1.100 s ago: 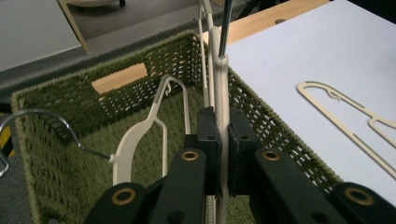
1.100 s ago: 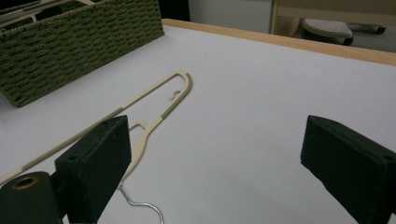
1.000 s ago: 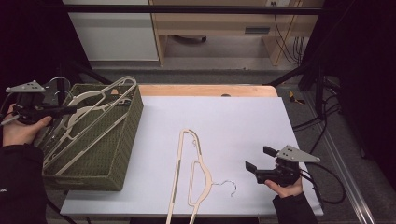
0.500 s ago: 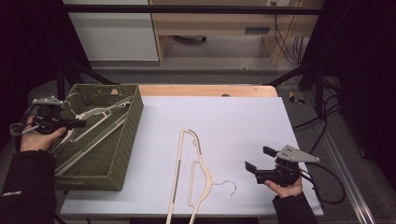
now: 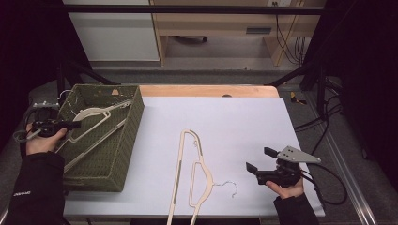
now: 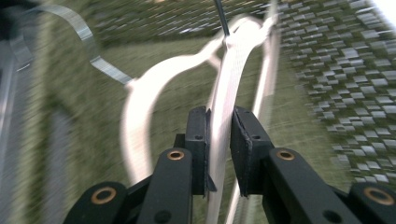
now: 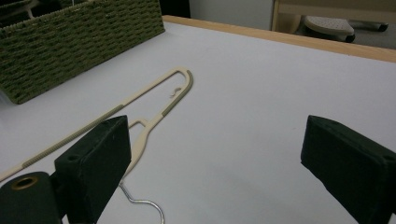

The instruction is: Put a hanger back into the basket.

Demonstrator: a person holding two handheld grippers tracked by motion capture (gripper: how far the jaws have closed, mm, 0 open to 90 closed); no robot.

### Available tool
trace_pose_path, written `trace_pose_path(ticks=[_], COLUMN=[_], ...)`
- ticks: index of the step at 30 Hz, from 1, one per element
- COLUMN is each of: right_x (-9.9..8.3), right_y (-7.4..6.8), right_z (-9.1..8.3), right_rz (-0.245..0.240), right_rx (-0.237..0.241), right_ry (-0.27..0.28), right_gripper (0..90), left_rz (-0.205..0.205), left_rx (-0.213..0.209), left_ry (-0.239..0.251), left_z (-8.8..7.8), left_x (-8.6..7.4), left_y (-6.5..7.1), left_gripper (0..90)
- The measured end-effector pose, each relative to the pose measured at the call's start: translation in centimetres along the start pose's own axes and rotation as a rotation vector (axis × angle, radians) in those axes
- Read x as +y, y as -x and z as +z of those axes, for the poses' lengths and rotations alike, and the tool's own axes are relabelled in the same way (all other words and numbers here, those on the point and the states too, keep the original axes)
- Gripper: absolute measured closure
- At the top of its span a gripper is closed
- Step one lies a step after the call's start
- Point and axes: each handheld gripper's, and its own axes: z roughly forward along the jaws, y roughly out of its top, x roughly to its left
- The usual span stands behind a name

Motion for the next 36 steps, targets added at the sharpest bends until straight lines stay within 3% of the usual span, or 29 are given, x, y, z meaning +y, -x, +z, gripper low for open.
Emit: trace_pose_path(ticks=[6, 7, 11, 14, 18, 20, 22, 23, 25, 30, 36], right_x=[0.0, 0.0, 0.0, 0.0, 0.0, 0.0, 0.0, 0.0, 0.0, 0.1, 0.0], right_y=[-0.1, -0.1, -0.1, -0.1, 0.0, 0.0, -0.1, -0.1, -0.1, -0.1, -0.1], right_z=[0.1, 0.1, 0.1, 0.1, 0.0, 0.0, 0.0, 0.0, 0.0, 0.0, 0.0], right_rz=[0.002, 0.004, 0.008, 0.003, 0.001, 0.003, 0.005, 0.005, 0.004, 0.003, -0.002], right_rx=[0.001, 0.001, 0.003, 0.000, 0.001, 0.002, 0.003, 0.003, 0.004, 0.009, 0.021], right_ry=[-0.005, -0.007, -0.009, -0.005, 0.001, 0.005, 0.004, 0.005, 0.004, 0.010, 0.015], right_gripper=[9.0, 9.0, 9.0, 9.0, 9.0, 9.0, 9.0, 9.0, 9.0, 8.9, 9.1], left_rz=[-0.052, -0.072, -0.063, -0.050, -0.006, 0.026, 0.031, 0.037, 0.048, 0.096, 0.147], left_rx=[0.071, 0.057, 0.046, 0.002, -0.055, -0.079, -0.090, -0.103, -0.120, -0.160, -0.230], left_ry=[-0.014, -0.002, 0.047, 0.131, 0.240, 0.305, 0.323, 0.346, 0.380, 0.417, 0.451], left_z=[-0.6, -0.9, -2.1, -3.6, -5.6, -7.1, -7.5, -8.0, -8.5, -9.0, -8.3], left_x=[-0.9, -1.2, -1.5, -1.4, -1.3, -1.2, -1.2, -1.2, -1.3, -1.5, -2.6], left_y=[-1.1, -1.3, -1.1, -0.3, 1.4, 3.0, 3.6, 4.2, 5.3, 8.4, 12.7], left_gripper=[67.8, 67.9, 66.6, 63.1, 53.4, 42.3, 39.0, 30.7, 28.2, 15.8, 10.5])
